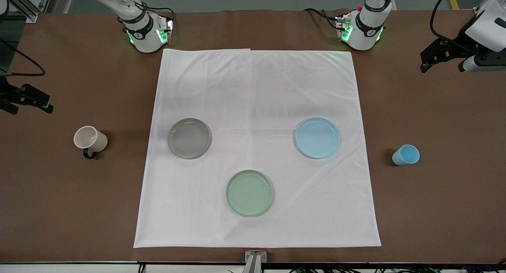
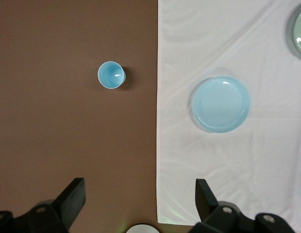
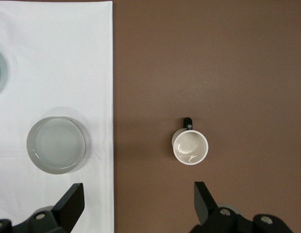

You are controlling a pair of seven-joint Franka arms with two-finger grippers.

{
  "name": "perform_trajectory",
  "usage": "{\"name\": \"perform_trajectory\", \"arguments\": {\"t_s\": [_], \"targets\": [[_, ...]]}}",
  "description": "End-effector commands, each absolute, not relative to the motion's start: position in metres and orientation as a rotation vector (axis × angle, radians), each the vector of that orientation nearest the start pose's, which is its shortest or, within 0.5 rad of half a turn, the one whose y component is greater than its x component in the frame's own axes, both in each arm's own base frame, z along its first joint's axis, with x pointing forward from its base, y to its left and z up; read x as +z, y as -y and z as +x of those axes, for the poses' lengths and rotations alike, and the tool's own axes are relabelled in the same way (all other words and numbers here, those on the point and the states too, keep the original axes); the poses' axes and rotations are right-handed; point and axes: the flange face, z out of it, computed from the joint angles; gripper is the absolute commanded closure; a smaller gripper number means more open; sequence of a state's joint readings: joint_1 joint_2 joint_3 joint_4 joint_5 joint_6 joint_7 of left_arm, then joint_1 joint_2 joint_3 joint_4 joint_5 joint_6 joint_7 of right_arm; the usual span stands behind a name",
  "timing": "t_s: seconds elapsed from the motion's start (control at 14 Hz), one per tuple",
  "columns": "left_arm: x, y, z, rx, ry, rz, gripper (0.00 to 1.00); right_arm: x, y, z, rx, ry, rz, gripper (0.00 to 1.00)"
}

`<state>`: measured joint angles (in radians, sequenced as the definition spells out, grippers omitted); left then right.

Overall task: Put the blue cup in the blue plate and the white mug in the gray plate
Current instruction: 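Move the left gripper toward the blue cup while the right gripper reaches the mug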

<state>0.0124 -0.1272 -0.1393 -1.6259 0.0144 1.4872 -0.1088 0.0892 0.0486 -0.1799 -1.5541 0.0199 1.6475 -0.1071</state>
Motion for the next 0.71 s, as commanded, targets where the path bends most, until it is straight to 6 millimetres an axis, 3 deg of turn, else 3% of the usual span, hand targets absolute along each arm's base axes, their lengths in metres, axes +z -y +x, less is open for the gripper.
{"name": "perform_trajectory", "arguments": {"t_s": [0.0,0.21,0.36,0.5,0.64], "targets": [[0.662,0.065,0.504,0.018,-0.051,-3.110,0.00,0.613,0.049,0.573,-0.064,0.019,-3.139,0.00],[0.651,0.054,0.513,0.047,-0.019,-3.099,0.00,0.613,0.048,0.573,-0.067,0.019,-3.139,0.00],[0.619,0.001,0.531,0.159,0.094,-3.075,0.00,0.613,0.048,0.573,-0.064,0.021,-3.140,0.00],[0.568,-0.043,0.547,0.279,0.196,-3.074,0.00,0.610,0.052,0.573,-0.057,0.012,-3.144,0.00],[0.504,-0.078,0.563,0.366,0.267,-3.075,0.00,0.586,0.065,0.578,-0.022,-0.019,-3.148,0.00]]}}
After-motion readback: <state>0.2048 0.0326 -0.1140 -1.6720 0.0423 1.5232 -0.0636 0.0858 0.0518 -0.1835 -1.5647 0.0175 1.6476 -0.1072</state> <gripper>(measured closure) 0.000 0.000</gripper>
